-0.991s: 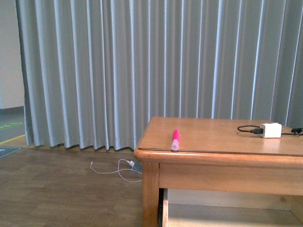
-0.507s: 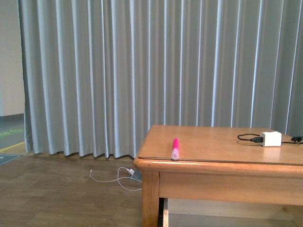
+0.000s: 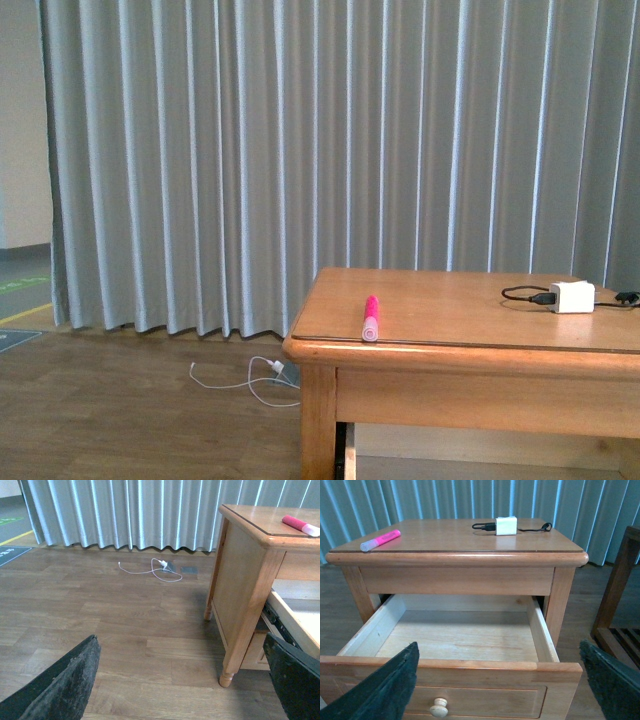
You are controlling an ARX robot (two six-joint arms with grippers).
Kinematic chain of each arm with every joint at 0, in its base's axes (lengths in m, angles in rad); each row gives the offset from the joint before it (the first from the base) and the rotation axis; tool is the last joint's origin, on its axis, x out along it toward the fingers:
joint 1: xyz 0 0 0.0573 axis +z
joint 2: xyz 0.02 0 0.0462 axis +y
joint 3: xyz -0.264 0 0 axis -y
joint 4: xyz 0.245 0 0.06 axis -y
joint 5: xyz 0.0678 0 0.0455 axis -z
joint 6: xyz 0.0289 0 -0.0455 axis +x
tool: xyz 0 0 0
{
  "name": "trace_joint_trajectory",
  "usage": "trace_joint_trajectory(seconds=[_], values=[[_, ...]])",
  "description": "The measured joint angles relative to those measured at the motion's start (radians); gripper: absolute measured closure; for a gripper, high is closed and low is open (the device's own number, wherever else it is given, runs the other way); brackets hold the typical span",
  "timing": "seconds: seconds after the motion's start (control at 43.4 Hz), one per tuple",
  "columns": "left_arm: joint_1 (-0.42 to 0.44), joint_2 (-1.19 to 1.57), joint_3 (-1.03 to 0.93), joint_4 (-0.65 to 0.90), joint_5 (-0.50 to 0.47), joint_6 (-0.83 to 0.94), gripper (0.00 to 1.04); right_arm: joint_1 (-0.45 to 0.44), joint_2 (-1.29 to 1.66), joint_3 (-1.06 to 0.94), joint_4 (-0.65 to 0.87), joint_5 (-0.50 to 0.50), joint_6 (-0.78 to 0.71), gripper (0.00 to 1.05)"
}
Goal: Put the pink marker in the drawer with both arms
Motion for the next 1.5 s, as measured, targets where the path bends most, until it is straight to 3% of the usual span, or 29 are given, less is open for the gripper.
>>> trace_joint_trajectory(seconds=[0.23,0.3,0.346,0.461,0.576,0.738,1.06,1.498], values=[[-0.001,0.000,0.000,0.001,-0.006,-0.002,0.06,0.000,0.000,0.000,0.000,0.000,0.000,0.09],[-0.071,0.060,0.003,0.067,-0.124,-0.081,0.06,0.000,0.000,0.000,0.000,0.000,0.000,0.09],[-0.139,0.165,0.022,0.136,-0.166,-0.097,0.06,0.000,0.000,0.000,0.000,0.000,0.000,0.09],[-0.220,0.393,0.104,0.258,-0.156,-0.096,0.06,0.000,0.000,0.000,0.000,0.000,0.000,0.09],[-0.271,0.715,0.268,0.400,-0.129,-0.055,0.06,0.000,0.000,0.000,0.000,0.000,0.000,0.09],[-0.320,1.117,0.527,0.457,-0.094,-0.049,0.06,0.000,0.000,0.000,0.000,0.000,0.000,0.09],[-0.395,1.508,0.929,0.381,-0.072,-0.059,0.06,0.000,0.000,0.000,0.000,0.000,0.000,0.09],[-0.475,1.899,1.452,0.216,-0.129,-0.088,0.06,0.000,0.000,0.000,0.000,0.000,0.000,0.09]])
